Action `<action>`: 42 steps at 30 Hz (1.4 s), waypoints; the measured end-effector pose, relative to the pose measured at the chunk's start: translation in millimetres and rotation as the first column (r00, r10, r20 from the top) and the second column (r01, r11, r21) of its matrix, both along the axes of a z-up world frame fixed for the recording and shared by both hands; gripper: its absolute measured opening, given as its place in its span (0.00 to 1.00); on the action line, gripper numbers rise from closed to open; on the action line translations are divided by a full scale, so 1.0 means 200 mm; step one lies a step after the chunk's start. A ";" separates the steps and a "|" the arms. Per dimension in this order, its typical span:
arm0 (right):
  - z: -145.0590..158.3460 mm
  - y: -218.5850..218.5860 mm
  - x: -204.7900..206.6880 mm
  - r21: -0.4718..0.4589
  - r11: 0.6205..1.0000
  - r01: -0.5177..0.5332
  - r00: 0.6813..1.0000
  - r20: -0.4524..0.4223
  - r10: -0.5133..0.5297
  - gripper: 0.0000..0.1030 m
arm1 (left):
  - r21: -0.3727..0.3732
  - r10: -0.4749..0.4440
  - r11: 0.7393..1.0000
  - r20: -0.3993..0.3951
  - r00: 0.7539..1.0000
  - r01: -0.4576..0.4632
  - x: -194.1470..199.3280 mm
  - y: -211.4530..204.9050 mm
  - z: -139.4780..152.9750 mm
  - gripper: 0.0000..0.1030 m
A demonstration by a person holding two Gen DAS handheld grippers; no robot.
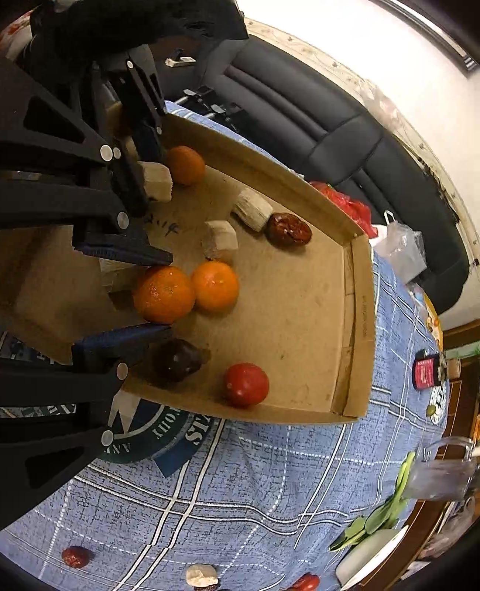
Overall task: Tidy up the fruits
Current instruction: 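Carry the cube and orange over the box and open both grippers, then move both grippers back over the table toward a round bun and a red date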
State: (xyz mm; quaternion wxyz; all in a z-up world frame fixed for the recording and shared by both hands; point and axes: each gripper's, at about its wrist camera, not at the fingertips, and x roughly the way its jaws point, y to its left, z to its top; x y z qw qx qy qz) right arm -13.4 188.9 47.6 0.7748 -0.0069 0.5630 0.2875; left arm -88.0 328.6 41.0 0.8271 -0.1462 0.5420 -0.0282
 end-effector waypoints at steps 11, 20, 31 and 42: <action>0.07 -0.08 -0.02 0.027 0.998 0.052 0.998 0.021 -0.052 0.37 | -0.058 0.022 0.998 0.042 0.999 -0.019 0.03 0.02 0.10 0.40; 0.29 -0.32 -0.10 0.095 0.990 0.108 0.986 0.117 -0.119 0.44 | 0.078 0.045 0.995 0.155 0.987 -0.058 -0.05 -0.22 0.37 0.50; 0.39 -0.86 -0.32 0.127 0.970 0.209 0.960 0.160 -0.228 0.47 | 0.329 -0.028 0.943 0.249 0.968 -0.057 -0.21 -0.75 0.61 0.56; 0.49 -1.14 -0.43 0.177 0.956 0.235 0.938 0.215 -0.271 0.52 | 0.454 -0.112 0.890 0.303 0.946 -0.040 -0.33 -1.09 0.72 0.62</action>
